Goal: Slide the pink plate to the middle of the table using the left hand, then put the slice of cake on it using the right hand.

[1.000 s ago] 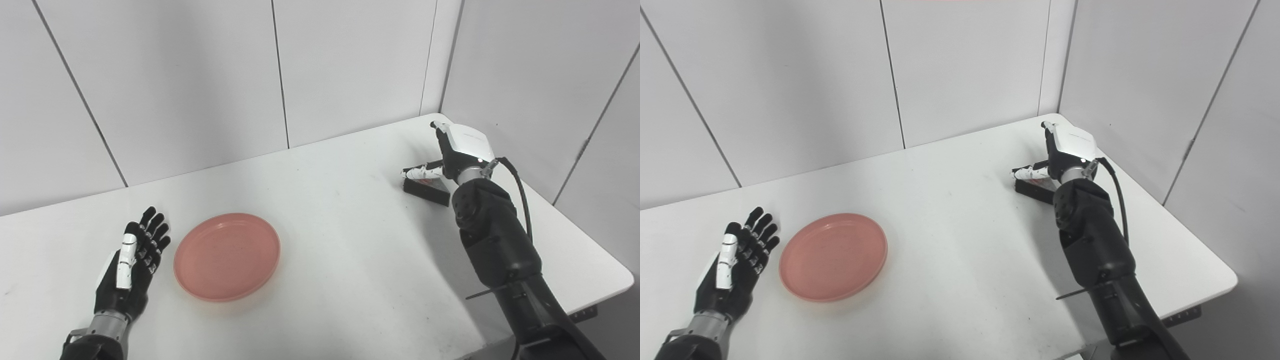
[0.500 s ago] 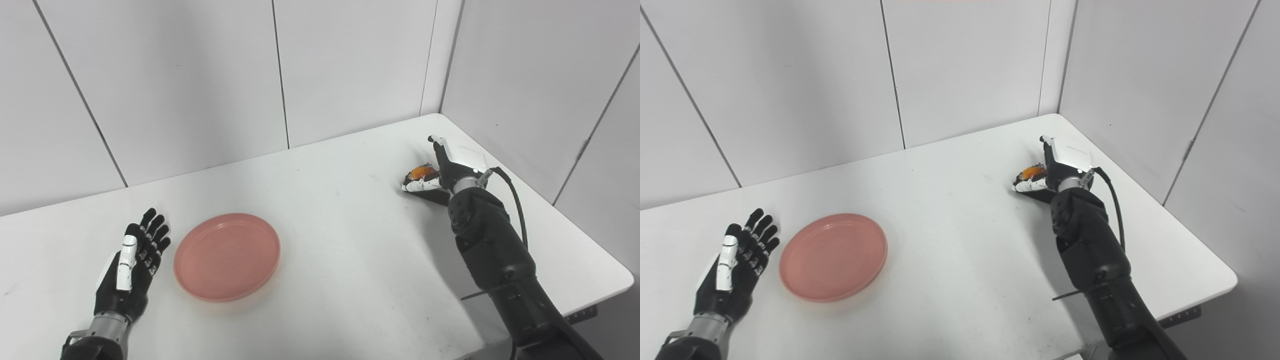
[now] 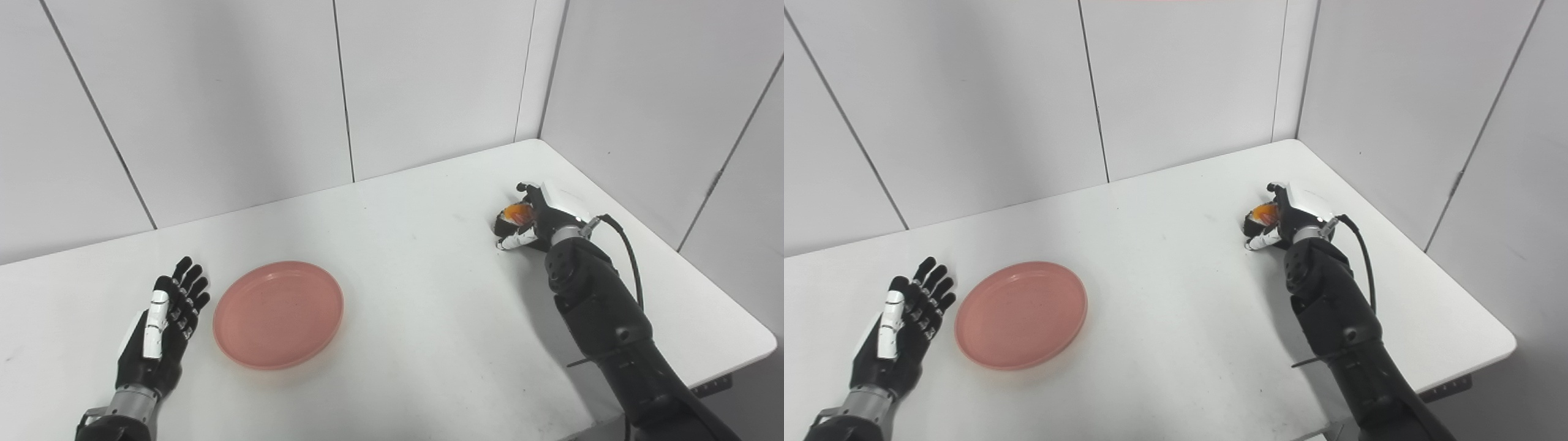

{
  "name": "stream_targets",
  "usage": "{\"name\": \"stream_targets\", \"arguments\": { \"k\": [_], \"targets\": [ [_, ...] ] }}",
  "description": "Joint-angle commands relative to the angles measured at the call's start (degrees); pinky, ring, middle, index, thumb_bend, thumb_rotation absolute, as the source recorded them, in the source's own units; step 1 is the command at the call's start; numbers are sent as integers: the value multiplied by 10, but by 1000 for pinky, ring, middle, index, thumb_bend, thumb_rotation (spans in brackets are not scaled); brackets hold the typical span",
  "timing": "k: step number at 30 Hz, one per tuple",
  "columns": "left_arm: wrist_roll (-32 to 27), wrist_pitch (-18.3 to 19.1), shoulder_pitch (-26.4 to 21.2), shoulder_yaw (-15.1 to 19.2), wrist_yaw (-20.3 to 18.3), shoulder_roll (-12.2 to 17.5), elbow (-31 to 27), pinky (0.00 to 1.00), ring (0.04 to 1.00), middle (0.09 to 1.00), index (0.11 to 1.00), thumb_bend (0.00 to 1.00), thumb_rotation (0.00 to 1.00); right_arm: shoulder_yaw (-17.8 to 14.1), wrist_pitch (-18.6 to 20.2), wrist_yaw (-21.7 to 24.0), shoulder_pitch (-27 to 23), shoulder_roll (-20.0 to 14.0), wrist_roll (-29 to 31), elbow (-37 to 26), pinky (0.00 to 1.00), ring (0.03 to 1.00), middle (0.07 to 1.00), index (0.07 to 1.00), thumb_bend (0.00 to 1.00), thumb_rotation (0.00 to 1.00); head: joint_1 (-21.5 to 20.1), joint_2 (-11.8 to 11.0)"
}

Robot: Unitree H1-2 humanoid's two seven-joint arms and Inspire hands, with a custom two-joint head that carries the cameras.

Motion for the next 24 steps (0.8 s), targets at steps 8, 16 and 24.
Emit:
{"name": "stream_targets", "arguments": {
  "k": [8, 16, 24],
  "targets": [
    [4, -2, 1, -7, 0, 1, -19, 1000, 1000, 1000, 1000, 642, 1000, -15, 0, -5, -25, -14, 9, 1, 277, 344, 482, 529, 532, 0, 6, 2],
    [7, 6, 5, -11, 9, -4, -33, 1000, 1000, 1000, 998, 627, 1000, -28, 0, -24, -24, -11, 31, -27, 325, 406, 454, 528, 520, 0, 32, 7],
    [19, 10, 15, -28, 24, -20, -52, 1000, 1000, 999, 996, 610, 1000, -33, -10, -59, -19, -17, 70, -84, 277, 357, 443, 533, 518, 0, 121, 9]
  ]
}}
